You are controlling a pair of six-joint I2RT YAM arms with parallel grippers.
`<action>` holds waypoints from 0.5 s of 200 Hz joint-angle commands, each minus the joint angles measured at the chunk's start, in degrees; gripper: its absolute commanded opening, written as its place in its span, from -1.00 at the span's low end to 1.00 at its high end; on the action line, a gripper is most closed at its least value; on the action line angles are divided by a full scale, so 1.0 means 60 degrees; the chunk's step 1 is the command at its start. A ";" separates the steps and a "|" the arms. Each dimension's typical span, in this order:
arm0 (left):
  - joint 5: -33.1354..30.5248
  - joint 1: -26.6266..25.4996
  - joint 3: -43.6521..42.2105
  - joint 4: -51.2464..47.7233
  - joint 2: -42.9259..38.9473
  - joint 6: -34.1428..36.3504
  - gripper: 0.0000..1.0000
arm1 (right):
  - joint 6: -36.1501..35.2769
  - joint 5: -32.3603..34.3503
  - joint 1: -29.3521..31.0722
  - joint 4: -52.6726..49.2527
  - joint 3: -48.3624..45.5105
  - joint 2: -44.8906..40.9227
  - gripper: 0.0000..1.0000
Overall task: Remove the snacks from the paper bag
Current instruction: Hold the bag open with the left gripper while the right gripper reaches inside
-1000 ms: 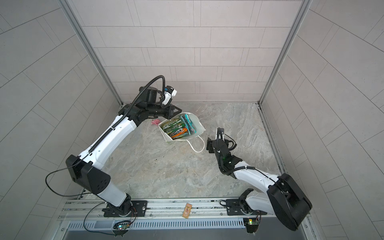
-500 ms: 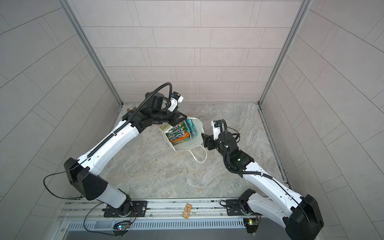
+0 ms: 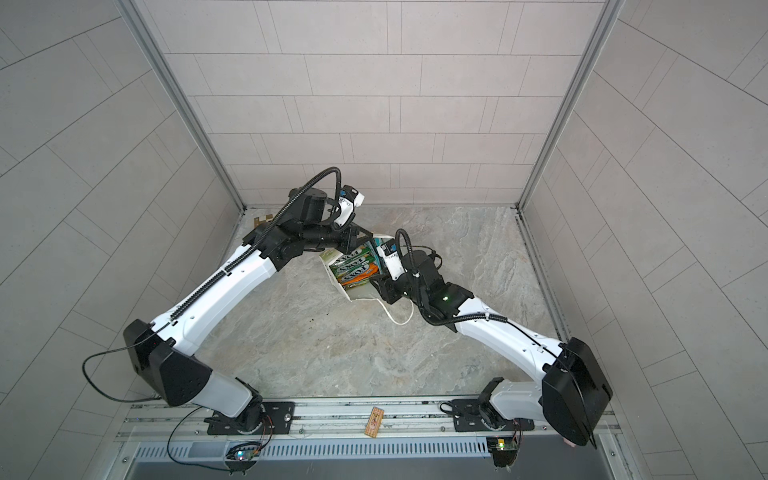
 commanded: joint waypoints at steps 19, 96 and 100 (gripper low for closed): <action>-0.0213 -0.0092 -0.0479 0.0961 -0.0648 -0.0414 -1.00 | -0.0560 0.0474 0.0039 -0.0183 0.0268 0.0721 0.03; -0.0496 -0.0151 -0.0907 0.1576 -0.0796 -0.0896 -1.00 | -0.1617 0.2842 0.0035 -0.0819 0.0313 0.1467 -0.06; -0.0500 -0.0151 -0.0918 0.1583 -0.0797 -0.0919 -1.00 | -0.1635 0.3097 0.0041 -0.0892 0.0362 0.1504 -0.06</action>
